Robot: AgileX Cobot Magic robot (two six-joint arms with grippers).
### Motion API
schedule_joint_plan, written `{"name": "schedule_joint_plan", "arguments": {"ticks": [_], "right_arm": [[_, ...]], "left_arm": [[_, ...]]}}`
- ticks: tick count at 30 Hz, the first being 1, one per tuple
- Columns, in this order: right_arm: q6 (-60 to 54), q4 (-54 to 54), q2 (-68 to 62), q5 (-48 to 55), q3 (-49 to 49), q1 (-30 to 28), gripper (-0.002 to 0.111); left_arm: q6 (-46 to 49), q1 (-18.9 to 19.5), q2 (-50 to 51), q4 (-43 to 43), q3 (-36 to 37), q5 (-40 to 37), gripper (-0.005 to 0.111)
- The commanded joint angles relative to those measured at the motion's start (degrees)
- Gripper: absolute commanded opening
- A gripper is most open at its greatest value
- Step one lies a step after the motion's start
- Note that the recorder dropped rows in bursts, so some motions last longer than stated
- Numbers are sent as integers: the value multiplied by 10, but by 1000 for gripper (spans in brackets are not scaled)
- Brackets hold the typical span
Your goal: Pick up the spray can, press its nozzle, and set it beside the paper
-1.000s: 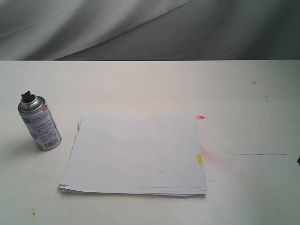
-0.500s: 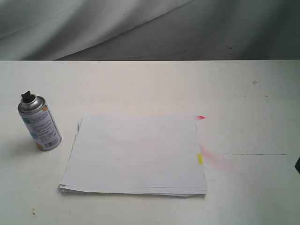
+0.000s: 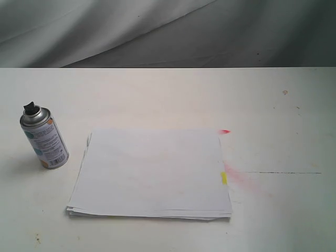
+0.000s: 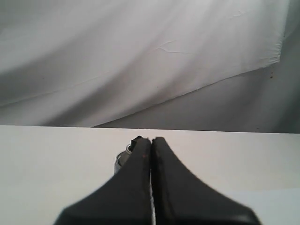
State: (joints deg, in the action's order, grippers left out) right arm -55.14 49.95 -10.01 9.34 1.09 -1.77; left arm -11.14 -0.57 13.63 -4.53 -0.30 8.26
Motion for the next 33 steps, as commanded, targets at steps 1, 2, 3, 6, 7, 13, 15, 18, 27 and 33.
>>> {"name": "schedule_joint_plan", "arguments": {"ticks": [1,2,3,6,7,13,15,18,27,33], "right_arm": [[-1,-11,2,-5,-3,-3,0],[-1,-11,2,-3,-3,-3,0],[-1,-11,2,-2,-4,-3,0],[-1,-11,2,-2,-11,-3,0],[0,-8,2,-2,-11,-3,0],[4,17,2,19,-11,-3,0],[4,18,2,19,-11,-3,0],[4,19,2,19,-11,-3,0],[4,19,2,19,-11,-3,0],[4,19,2,19,-11,-3,0]], "left_arm": [[-9,0,-2,-17,3,9,1],[-9,0,-2,-17,3,9,1],[-9,0,-2,-17,3,9,1],[-9,0,-2,-17,3,9,1],[-9,0,-2,-17,3,9,1],[-9,0,-2,-17,3,9,1],[-9,0,-2,-17,3,9,1],[-9,0,-2,-17,3,9,1],[-9,0,-2,-21,3,9,1],[-6,0,-2,-21,3,9,1]]}}
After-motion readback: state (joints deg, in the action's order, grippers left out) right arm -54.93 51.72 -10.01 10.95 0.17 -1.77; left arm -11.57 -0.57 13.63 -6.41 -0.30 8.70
